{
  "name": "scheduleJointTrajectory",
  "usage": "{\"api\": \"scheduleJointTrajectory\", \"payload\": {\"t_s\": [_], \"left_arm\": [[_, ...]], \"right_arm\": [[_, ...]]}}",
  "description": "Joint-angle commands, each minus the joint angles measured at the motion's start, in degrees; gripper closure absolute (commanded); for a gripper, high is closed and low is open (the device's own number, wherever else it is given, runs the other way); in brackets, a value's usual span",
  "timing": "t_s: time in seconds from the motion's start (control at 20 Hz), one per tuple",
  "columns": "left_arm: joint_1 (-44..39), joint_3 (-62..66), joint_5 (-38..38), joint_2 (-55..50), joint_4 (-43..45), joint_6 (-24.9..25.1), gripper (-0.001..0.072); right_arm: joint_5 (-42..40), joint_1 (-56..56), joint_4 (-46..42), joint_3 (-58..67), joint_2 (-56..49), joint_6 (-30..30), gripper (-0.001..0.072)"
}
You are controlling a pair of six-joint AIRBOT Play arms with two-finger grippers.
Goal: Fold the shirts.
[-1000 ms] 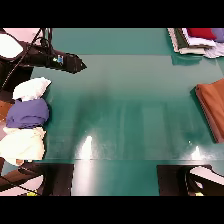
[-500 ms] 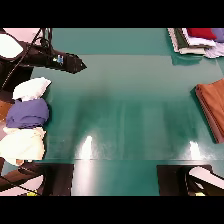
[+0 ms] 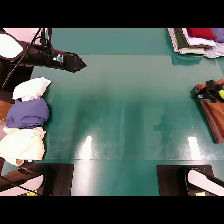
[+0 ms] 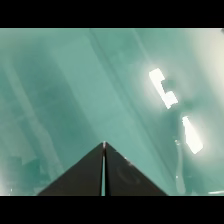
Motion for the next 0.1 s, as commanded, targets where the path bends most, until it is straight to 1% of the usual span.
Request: {"api": "scheduleJointTrajectory", "payload": {"t_s": [0.0,0.05], "left_arm": [[0.0,0.0,1.1,0.0,0.0,0.0,0.0683],[0.0,0.0,1.5,0.0,0.0,0.0,0.0683]], "right_arm": [[-0.2,6.6,-0.1,0.0,0.0,-0.9,0.0697],[-0.2,7.2,-0.1,0.0,0.0,-0.9,0.0697]]}}
